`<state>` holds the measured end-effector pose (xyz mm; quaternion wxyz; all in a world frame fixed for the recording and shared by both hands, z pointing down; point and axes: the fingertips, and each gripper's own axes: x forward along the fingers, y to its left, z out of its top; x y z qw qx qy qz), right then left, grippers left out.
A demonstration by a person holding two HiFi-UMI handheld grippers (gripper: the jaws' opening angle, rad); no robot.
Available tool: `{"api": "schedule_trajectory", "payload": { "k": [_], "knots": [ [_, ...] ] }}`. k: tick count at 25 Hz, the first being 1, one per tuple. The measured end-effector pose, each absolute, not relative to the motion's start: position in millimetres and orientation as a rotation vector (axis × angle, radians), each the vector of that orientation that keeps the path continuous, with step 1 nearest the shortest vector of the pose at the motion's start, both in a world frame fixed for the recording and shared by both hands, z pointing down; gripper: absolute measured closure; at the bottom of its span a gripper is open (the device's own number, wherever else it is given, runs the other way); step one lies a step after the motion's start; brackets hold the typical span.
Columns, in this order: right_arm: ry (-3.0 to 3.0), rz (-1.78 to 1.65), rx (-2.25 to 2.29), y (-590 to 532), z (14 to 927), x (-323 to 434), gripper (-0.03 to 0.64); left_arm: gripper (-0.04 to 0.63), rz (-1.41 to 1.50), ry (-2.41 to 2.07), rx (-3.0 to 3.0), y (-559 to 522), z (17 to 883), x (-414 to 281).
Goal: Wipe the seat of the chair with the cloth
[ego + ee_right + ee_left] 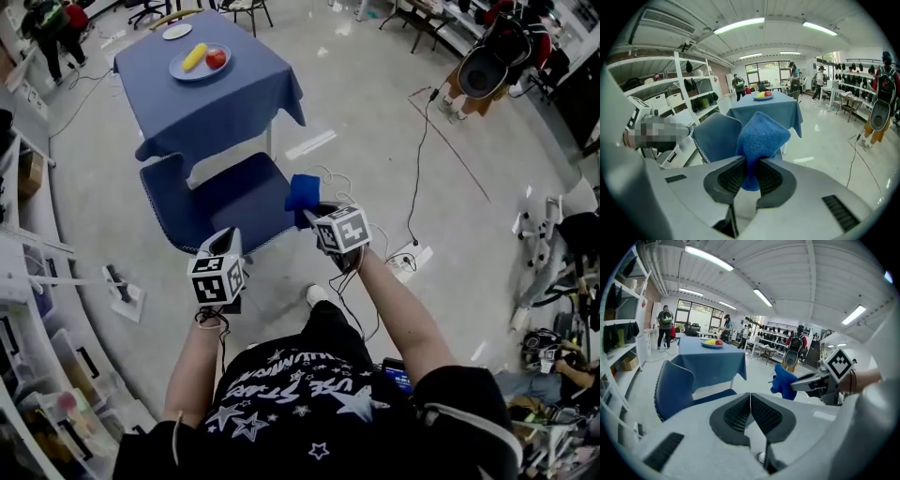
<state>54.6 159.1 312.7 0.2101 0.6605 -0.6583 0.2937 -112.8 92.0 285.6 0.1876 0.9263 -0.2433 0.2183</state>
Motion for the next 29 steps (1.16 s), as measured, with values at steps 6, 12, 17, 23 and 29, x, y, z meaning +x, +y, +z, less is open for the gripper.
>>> {"api": "schedule_trajectory", "payload": {
  "k": [6,12,17,23,29],
  "knots": [
    [-1.864,0.8,1.846,174,295,27,0.561,0.574,0.564,-0.672,2.632,99,269,-141],
    [-1.843,0.859,1.947,201,283,-15,0.561,0.574,0.575,-0.611,2.619,117,270,-179],
    [-1.817,0.911,2.027,219,309,-86,0.561,0.574,0.564,-0.578,2.643,114,291,-245],
    [-1.775,0.976,2.029,241,313,-103,0.561,0.574,0.596,-0.601,2.597,121,287,-273],
    [-1.798,0.99,2.042,241,305,-127,0.561,0.574,0.61,-0.605,2.578,132,283,-302]
  ]
}}
